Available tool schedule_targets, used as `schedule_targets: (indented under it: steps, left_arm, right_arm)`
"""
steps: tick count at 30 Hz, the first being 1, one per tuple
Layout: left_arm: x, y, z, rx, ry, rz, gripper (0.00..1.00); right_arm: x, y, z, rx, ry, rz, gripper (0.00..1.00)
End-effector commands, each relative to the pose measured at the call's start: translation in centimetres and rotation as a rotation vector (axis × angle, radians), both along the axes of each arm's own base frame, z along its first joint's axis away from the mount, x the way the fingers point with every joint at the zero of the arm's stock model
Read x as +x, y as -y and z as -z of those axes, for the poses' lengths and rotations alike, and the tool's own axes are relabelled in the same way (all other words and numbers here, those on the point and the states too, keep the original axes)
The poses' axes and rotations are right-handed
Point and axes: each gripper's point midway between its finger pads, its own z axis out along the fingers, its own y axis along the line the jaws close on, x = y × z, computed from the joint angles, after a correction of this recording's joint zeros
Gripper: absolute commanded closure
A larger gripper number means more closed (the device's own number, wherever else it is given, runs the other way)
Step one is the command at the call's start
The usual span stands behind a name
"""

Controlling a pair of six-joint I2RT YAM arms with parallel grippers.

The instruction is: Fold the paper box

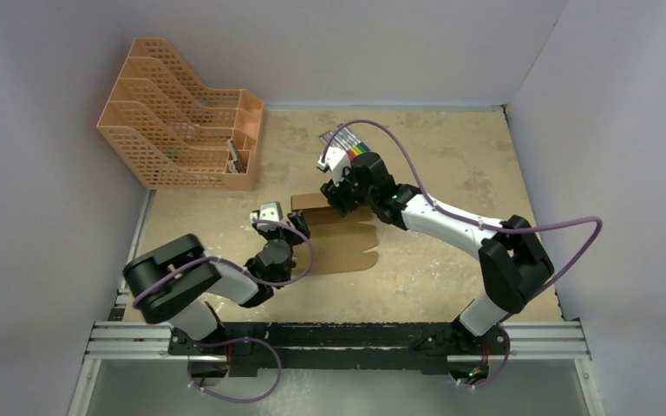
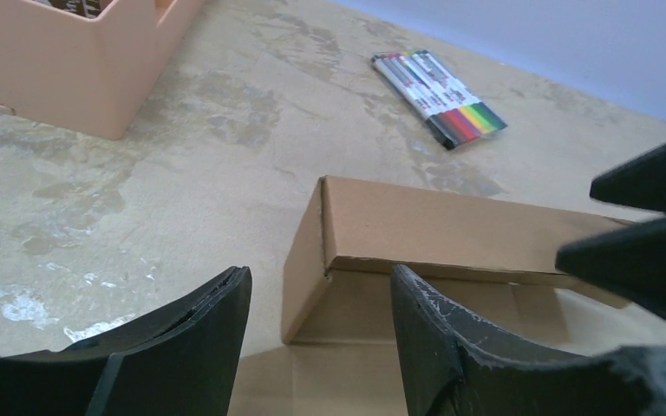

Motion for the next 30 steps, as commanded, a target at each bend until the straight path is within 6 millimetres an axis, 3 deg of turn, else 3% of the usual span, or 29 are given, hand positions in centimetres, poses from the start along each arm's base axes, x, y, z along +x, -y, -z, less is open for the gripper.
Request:
schedule_targets:
  steps: [1,7,12,15,18,21,27,30]
  left_arm:
    - [-1.8,0.6,1.0,-0.017,-0.117,0.091,0.40]
    - [-3.9,0.6,0.0,-0.004,-0.256,0.168,0.38]
    - [-5.9,-0.2,-1.4,-0.046,-0.336,0.194,0.36]
    - [-6.0,-1.0,-3.1,-0.031,-0.375,0.179,0.13]
    - [-3.5,-2.1,-5.4,-0.084,-0.419,0.174,0.10]
    - [-1.0,-3.0,-6.4,-0.142,-0.461,0.178,0.10]
    - [1.3,-1.8,-6.2,-0.184,-0.508,0.223,0.11]
    - [1.8,-1.1,-5.1,-0.201,-0.542,0.238,0.11]
  right_arm:
    - [2.0,1.0,-6.3,0.073,0.172,0.075,0.42]
    - [3.0,3.9,-7.5,0.044,0.224,0.150,0.40]
    - [3.5,7.7,-7.1,-0.001,0.234,0.237,0.40]
    - [3.6,10.4,-6.5,-0.037,0.237,0.314,0.40]
    - [3.6,12.3,-5.6,-0.065,0.246,0.383,0.40]
    - [3.6,12.9,-4.6,-0.074,0.238,0.415,0.40]
    - [4.1,13.4,-2.5,-0.094,0.226,0.451,0.39]
    - [4.0,12.5,-1.5,-0.067,0.206,0.416,0.39]
